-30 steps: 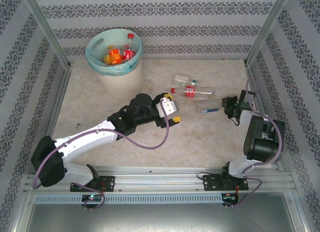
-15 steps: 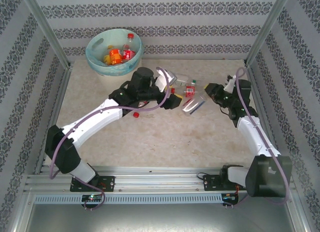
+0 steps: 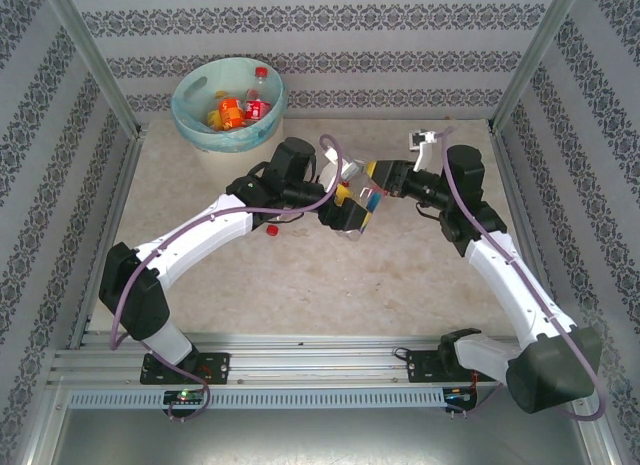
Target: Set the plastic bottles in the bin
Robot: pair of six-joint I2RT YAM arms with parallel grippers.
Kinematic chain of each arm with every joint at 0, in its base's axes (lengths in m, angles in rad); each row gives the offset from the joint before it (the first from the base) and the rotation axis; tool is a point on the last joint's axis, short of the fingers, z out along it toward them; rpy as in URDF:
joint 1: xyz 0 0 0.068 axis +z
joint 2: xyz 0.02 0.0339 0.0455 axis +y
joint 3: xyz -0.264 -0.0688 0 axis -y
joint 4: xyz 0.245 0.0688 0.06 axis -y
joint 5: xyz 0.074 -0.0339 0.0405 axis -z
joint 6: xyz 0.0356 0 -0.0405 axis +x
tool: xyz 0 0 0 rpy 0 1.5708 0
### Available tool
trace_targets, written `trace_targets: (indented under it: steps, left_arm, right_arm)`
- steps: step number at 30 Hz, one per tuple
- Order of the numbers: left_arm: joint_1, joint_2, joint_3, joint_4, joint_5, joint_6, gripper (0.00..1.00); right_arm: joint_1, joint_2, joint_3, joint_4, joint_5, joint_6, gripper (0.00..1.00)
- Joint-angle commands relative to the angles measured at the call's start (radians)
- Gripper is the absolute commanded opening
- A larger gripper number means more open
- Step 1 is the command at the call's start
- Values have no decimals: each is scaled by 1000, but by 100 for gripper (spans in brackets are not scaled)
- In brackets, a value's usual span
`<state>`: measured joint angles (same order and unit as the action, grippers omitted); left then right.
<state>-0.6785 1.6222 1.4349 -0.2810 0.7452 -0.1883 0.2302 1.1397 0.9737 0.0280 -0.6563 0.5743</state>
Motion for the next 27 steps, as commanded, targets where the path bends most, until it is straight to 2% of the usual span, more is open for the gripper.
trace_targets:
  steps: [1, 7, 10, 13, 15, 17, 18, 20, 22, 27]
  left_arm:
    - [14, -14, 9, 50, 57, -44, 77]
    - [20, -26, 8, 51, 42, -36, 51]
    - [20, -42, -2, 54, 26, -21, 42]
    - [22, -58, -19, 70, 4, -10, 38]
    - [23, -63, -21, 73, -5, -3, 34]
    - [25, -67, -26, 81, -10, -2, 31]
    - [25, -67, -27, 83, -12, -3, 29]
    - [27, -69, -27, 85, -13, -2, 26]
    - [28, -75, -28, 90, -15, -2, 26]
    - [44, -110, -34, 106, -30, 3, 25]
  right_arm:
    - [26, -30, 36, 16, -14, -39, 0]
    - [67, -46, 43, 9, 1, -59, 0]
    - [74, -69, 37, 6, 27, -54, 0]
    - [77, -103, 19, 9, 65, -56, 5]
    - [79, -125, 8, 13, 103, -59, 10]
    - [80, -152, -2, 15, 154, -62, 23]
    - [80, -162, -6, 16, 171, -63, 25]
    - [82, -185, -10, 18, 211, -67, 47]
    - [84, -210, -12, 15, 252, -70, 58]
    - [90, -286, -27, 5, 392, -86, 63]
